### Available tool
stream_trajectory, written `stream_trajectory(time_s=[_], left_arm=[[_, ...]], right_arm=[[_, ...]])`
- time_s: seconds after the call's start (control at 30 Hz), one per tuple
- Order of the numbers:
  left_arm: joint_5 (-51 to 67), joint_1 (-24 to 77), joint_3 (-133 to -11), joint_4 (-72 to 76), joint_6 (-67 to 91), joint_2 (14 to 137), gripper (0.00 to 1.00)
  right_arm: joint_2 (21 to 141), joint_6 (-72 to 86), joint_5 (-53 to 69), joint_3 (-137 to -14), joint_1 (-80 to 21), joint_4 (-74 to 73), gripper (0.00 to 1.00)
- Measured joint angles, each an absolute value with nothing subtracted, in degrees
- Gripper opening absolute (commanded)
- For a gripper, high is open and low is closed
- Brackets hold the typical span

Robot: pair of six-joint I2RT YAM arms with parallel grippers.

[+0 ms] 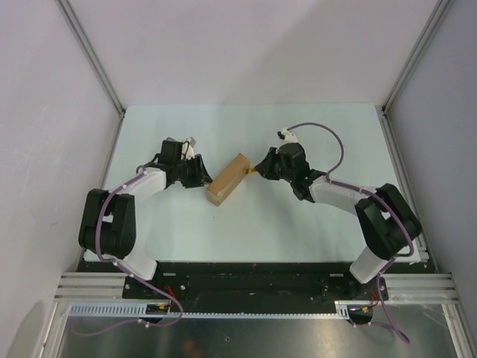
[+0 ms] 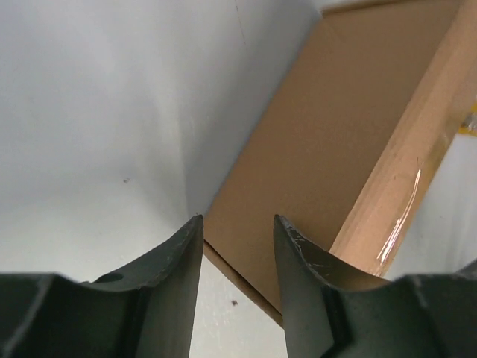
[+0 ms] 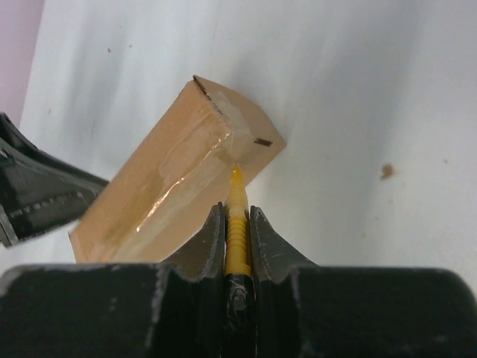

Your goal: Unpack the express box

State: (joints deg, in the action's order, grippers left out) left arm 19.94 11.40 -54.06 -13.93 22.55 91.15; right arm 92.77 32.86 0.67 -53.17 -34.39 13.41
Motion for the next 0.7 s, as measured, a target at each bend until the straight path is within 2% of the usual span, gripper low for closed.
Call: stream_trajectory(time_s=[0.43, 0.7], left_arm=[[30.57, 11.7, -46.04, -13.98, 28.01, 89.12, 0.48], [31.42, 14.48, -45.47, -13.82, 28.05, 85.8, 0.5]], right_arm=[[105.16, 32.36, 8.38, -66.5, -34.5, 18.59, 0.0], [109.23, 30.72, 12.08, -71.29, -36.34, 18.0, 0.0]])
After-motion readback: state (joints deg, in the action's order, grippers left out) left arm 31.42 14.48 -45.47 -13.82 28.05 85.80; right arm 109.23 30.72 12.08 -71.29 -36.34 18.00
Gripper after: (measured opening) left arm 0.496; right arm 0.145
